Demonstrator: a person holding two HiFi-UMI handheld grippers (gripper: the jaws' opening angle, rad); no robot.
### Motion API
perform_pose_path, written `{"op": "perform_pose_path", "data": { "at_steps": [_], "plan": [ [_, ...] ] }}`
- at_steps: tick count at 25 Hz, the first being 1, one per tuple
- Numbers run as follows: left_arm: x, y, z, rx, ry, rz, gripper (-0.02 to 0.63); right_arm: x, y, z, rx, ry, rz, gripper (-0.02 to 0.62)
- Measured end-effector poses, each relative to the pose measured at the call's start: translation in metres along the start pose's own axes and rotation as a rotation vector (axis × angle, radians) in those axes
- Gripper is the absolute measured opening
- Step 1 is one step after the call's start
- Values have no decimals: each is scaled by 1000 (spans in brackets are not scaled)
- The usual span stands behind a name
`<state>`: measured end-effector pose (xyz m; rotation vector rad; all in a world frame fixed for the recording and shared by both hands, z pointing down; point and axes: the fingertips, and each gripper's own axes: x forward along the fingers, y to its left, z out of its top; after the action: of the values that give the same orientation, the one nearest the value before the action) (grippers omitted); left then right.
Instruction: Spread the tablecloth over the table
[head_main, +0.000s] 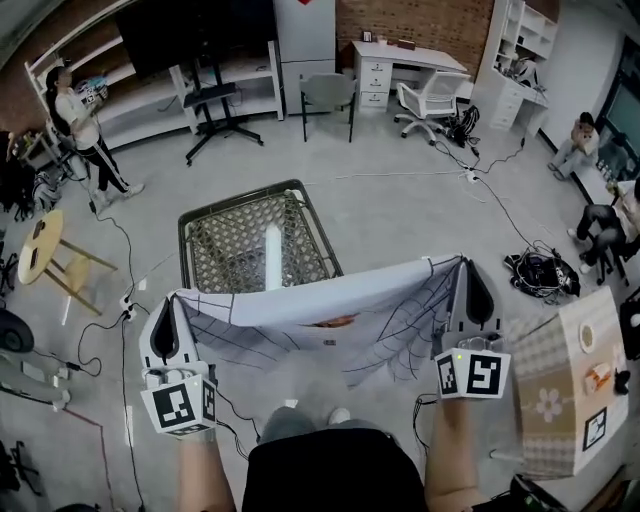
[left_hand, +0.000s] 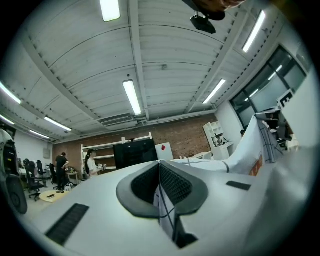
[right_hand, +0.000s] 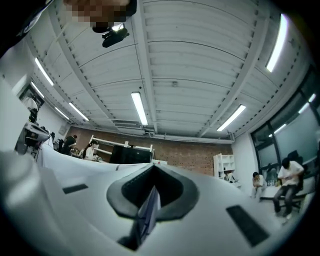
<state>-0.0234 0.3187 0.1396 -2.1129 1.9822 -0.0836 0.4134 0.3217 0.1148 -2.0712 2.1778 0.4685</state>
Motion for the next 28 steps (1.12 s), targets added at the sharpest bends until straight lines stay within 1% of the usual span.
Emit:
{"op": "perform_pose_path", "data": {
  "at_steps": [2,6,7,11,15,20,22,26,28],
  "plan": [
    [-12,12,4,16,3,51,12,5,1,-2,24,-11,37,12],
    [-20,32,6,75,8,117,12,16,16,-4,-56,-16,80,11],
    [-19,37,5,81,9,127,12,21,22,-6,-62,-14,88,11],
    [-17,53,-4,92,26,159,12,46,40,-17,0,4,128,12],
    [-9,71,-14,118,39,181,12,75,60,-23,7,9,148,12],
    [19,109,-26,90,40,226,12,116,97,-20,-40,-10,175,12],
    [33,124,-27,89,33,241,12,137,110,-19,-41,-18,183,12],
    [75,157,-31,105,21,240,12,186,139,-21,-36,-22,183,12],
    [103,179,-36,96,18,235,12,216,157,-22,-37,-20,177,12]
  ]
}}
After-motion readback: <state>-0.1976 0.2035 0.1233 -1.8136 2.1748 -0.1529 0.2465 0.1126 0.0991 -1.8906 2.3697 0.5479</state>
